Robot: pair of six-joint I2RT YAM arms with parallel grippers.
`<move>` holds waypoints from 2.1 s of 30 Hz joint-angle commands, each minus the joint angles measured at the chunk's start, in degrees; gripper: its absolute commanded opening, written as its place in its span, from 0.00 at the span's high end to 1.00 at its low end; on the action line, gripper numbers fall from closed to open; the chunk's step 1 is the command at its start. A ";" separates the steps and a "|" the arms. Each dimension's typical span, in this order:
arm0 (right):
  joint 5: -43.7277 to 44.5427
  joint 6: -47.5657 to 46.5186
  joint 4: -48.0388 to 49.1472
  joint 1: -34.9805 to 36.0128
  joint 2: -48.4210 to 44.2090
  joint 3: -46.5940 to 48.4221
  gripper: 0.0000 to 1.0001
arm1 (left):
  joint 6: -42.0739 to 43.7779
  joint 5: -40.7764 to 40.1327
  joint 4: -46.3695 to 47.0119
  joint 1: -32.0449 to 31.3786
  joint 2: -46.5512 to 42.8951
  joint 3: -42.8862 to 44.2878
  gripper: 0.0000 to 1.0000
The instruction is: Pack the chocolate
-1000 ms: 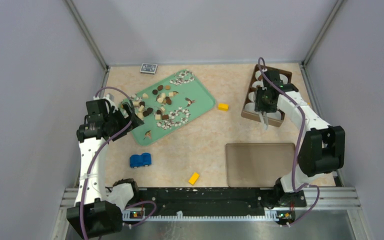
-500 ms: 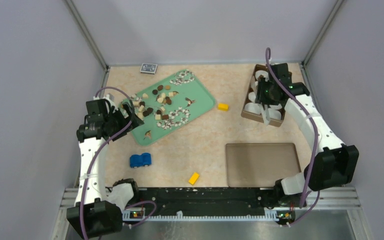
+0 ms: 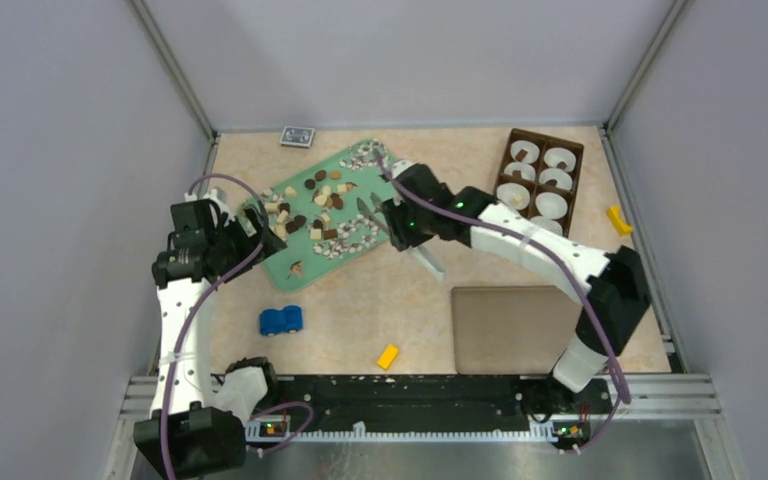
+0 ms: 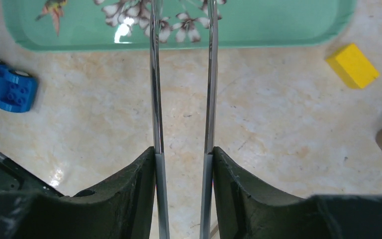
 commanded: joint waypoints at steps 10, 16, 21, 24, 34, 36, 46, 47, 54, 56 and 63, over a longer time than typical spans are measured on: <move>11.76 -12.62 4.65 11.41 18.36 9.09 0.57 | 0.10 -1.10 0.49 -0.17 -1.53 0.27 0.01; 12.50 -15.25 6.18 11.41 23.06 10.95 0.54 | 0.16 -1.57 0.33 -0.17 -1.14 0.68 0.01; 12.16 -16.01 6.57 11.25 26.41 13.76 0.53 | 0.18 -1.90 0.28 -0.16 -1.15 0.38 0.01; 11.53 -16.01 6.73 11.19 27.75 15.51 0.53 | 0.02 -2.14 0.19 -0.11 -1.05 0.74 0.01; 8.43 -17.67 5.99 10.13 29.55 18.54 0.57 | 0.10 -2.16 -0.10 -0.11 -0.73 1.78 0.01; 7.83 -17.39 5.06 10.13 29.02 18.88 0.59 | 0.10 -2.16 -0.22 -0.11 -0.79 1.84 0.01; 7.77 -15.06 1.49 10.14 26.32 17.62 0.76 | 0.12 -1.69 0.04 -0.12 -0.88 1.27 0.01; 8.18 -14.96 1.70 10.09 26.12 17.32 0.77 | 0.10 -1.72 0.14 -0.19 -0.90 1.27 0.01; 10.73 -13.00 1.61 9.97 23.34 15.87 0.84 | 0.32 -1.75 0.03 -0.15 -1.36 1.09 0.01; 10.17 -11.74 2.77 9.20 21.05 14.41 0.84 | 0.27 -1.72 0.06 -0.12 -1.60 0.86 0.01; 5.82 -6.03 5.78 2.85 12.54 9.02 0.85 | 0.22 -1.55 0.20 -0.12 -1.67 0.62 0.01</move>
